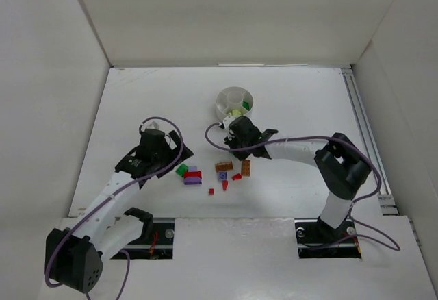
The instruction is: Sort the legos into containers by color
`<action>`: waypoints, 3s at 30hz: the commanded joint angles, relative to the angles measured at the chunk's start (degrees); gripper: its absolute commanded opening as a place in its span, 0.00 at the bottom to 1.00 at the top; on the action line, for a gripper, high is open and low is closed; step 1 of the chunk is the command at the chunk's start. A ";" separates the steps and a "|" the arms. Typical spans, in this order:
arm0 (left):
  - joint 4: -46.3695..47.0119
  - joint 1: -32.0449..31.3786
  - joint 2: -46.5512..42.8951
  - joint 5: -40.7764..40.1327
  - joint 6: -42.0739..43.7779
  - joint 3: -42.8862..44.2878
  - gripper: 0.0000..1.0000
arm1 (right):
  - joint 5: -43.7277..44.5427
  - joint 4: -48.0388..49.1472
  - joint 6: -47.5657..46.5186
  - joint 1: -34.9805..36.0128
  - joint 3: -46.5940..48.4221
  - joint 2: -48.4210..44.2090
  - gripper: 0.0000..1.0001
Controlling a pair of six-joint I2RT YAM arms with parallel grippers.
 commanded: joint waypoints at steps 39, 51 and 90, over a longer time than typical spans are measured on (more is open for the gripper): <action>-6.70 4.23 13.89 -1.57 -10.04 0.28 0.94 | -1.63 -3.80 3.46 -19.35 25.48 2.12 0.46; -3.54 2.48 16.34 -1.04 -12.76 -1.30 0.92 | -2.09 -3.00 2.93 -19.35 18.63 -5.88 0.55; -8.63 -1.57 22.24 -11.68 -16.73 11.25 0.34 | -9.62 0.23 -1.71 -19.35 4.67 -20.01 0.57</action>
